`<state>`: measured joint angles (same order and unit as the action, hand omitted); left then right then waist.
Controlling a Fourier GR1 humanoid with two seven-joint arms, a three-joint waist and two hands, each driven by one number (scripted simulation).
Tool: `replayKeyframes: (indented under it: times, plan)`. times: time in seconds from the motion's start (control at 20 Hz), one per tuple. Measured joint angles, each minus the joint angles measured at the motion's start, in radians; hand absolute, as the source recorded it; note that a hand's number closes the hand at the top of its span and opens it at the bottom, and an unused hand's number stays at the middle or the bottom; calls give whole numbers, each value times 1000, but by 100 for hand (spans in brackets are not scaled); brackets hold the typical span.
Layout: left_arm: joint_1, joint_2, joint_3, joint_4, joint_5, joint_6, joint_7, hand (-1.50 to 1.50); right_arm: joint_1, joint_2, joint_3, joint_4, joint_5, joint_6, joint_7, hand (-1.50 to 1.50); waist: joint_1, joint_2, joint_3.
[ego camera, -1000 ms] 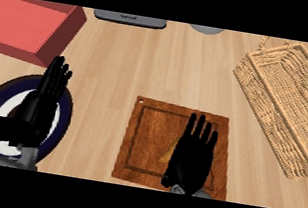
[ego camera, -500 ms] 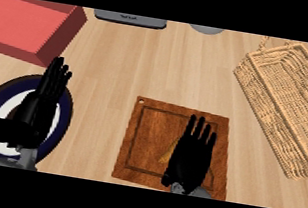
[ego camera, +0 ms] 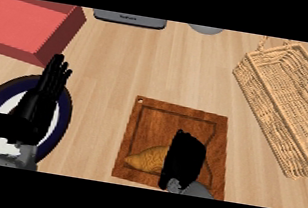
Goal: Pick the croissant from the cutting board and place it in the basket
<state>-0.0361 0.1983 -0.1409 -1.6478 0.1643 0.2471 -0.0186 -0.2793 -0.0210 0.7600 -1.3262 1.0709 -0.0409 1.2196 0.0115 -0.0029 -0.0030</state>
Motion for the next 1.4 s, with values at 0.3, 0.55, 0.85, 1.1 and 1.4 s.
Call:
replayKeyframes:
  times: [0.3,0.55,0.85,1.1,1.4]
  plan:
    - [15,-10,-1,-6,-13,0,-4,0,-36,1,34,35,-20,6,-4,150,0,-3,-1]
    - [2,-16,1,-17,-19,3,10,0,-96,7,-20,112,-39,-4,-28,150,5,0,0]
    - [-17,-15,-3,-26,-17,-6,11,0,-241,-18,-346,266,-95,-49,-72,150,28,32,5]
    - [-33,-25,-29,-25,-26,-16,11,0,-396,-58,-516,414,-53,-106,-83,150,65,43,5]
    - [-53,-30,-42,-15,-31,-22,19,0,-558,-62,-636,504,41,-244,-100,150,87,43,5]
